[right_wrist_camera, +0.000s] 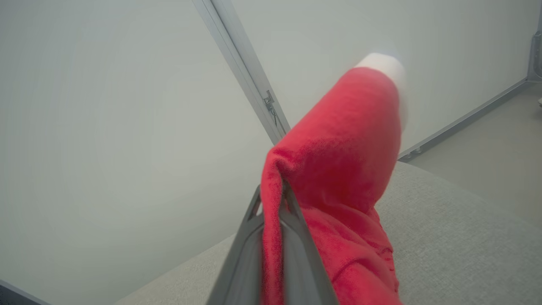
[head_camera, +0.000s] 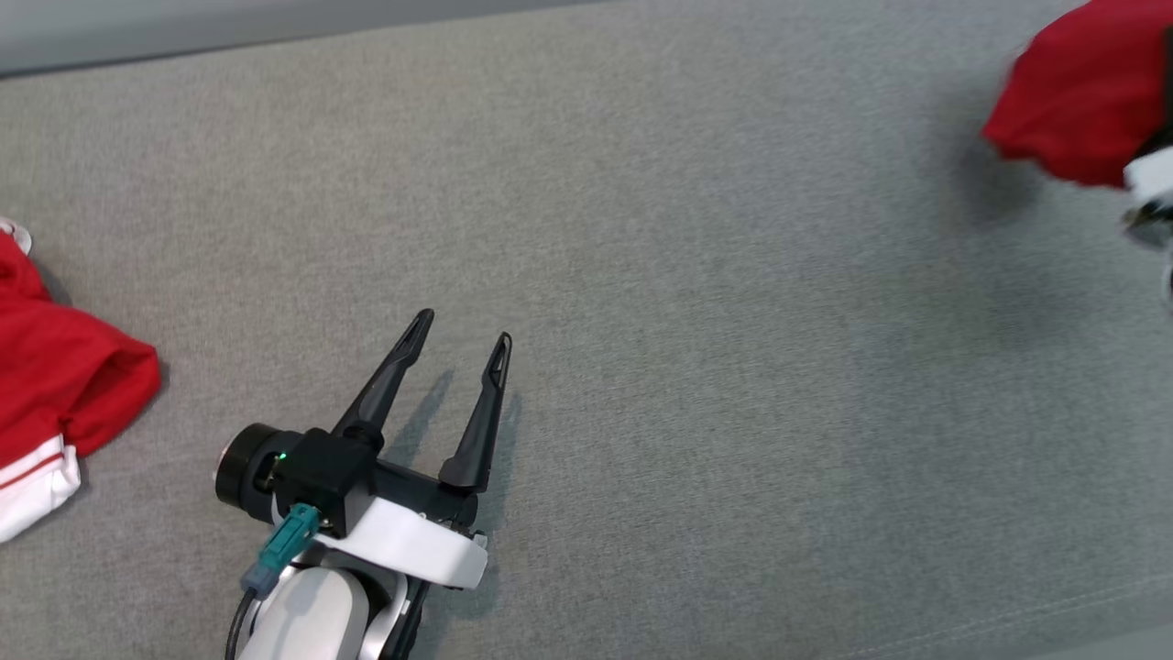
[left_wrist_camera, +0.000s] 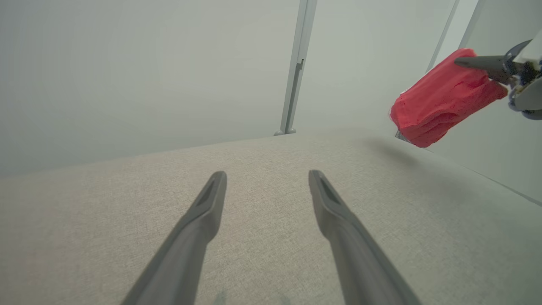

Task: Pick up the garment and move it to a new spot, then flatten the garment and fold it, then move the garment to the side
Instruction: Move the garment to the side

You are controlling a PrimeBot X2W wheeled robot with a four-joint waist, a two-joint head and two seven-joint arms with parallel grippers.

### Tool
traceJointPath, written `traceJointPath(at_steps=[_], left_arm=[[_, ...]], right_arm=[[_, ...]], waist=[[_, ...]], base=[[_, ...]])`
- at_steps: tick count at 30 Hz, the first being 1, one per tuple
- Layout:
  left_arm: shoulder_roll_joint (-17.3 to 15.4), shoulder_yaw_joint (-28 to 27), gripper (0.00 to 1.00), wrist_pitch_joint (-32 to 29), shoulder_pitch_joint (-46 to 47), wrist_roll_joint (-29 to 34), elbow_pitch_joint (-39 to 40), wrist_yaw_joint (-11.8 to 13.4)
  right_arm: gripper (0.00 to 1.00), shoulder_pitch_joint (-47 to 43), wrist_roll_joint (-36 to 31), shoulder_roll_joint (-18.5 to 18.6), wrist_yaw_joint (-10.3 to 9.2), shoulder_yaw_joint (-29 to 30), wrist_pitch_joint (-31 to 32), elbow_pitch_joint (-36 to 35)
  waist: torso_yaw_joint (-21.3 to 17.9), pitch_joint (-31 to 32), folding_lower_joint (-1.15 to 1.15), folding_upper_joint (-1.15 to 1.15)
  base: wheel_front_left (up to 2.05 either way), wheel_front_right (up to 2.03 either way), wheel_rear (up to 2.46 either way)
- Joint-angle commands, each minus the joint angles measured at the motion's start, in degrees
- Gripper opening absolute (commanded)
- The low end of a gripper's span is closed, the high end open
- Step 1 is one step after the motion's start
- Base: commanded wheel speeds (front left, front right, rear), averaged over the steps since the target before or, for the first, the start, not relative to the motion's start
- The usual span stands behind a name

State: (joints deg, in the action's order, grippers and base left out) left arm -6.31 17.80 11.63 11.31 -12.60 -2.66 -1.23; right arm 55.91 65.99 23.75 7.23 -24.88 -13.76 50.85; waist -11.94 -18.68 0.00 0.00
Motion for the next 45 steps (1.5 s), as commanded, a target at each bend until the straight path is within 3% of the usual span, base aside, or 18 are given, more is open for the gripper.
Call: traceJointPath(at_steps=[1,4,11,21,31,42,43,44,45], left_arm=[[-0.5,-1.4,1.0,-0.1,2.4,0.7,1.9,-0.4],[-1.0,-1.0,1.0,-0.8,3.4,1.2,3.0,-0.6],[-2.1,0.1,1.0,-2.2,5.6,2.4,5.1,-1.0],[-3.2,1.2,1.0,-3.2,6.8,3.1,5.7,-1.3],[-3.6,1.7,1.0,-3.9,7.3,2.8,6.8,-1.2],[-4.0,2.5,1.0,-4.2,7.3,2.4,7.4,-1.2],[-4.0,2.6,1.0,-4.2,7.3,2.4,7.4,-1.2],[-3.9,2.6,1.0,-4.1,7.4,2.4,7.4,-1.2],[-3.9,2.7,1.0,-4.1,7.4,2.3,7.4,-1.1]], right_arm=[[0.0,1.4,-0.9,1.5,0.25,0.5,-1.0,0.2],[0.0,5.6,-2.2,2.9,0.25,4.7,-1.2,3.2],[0.0,9.2,-11.2,3.8,0.25,21.7,-1.2,4.9],[0.0,-1.1,-28.0,-3.9,0.25,41.4,-1.2,6.3],[0.0,-6.6,-44.9,-8.9,0.25,60.5,-1.2,4.7],[0.0,-6.0,-59.1,-13.4,0.25,73.9,-1.2,5.1],[0.29,-5.8,-60.2,-13.7,0.25,75.0,-1.2,5.0],[0.51,-5.6,-61.2,-14.0,0.25,76.0,-1.2,4.9],[1.0,-5.5,-62.3,-14.3,0.25,76.8,-1.2,4.9]], waist=[[1.8,-2.5,0.0,0.0],[2.9,-4.8,0.0,0.0],[4.2,-9.3,0.0,0.0],[2.2,-10.7,0.0,0.0],[0.5,-10.5,0.0,0.0],[0.9,-10.6,0.0,0.0],[0.9,-10.6,0.0,0.0],[1.0,-10.5,0.0,0.0],[1.0,-10.4,0.0,0.0]], base=[[0.0,0.0,0.0],[0.0,0.0,0.0],[0.0,0.0,0.0],[0.0,0.0,0.0],[0.0,0.0,0.0],[0.0,0.0,0.0],[0.0,0.0,0.0],[0.0,0.0,0.0],[0.0,0.0,0.0]])
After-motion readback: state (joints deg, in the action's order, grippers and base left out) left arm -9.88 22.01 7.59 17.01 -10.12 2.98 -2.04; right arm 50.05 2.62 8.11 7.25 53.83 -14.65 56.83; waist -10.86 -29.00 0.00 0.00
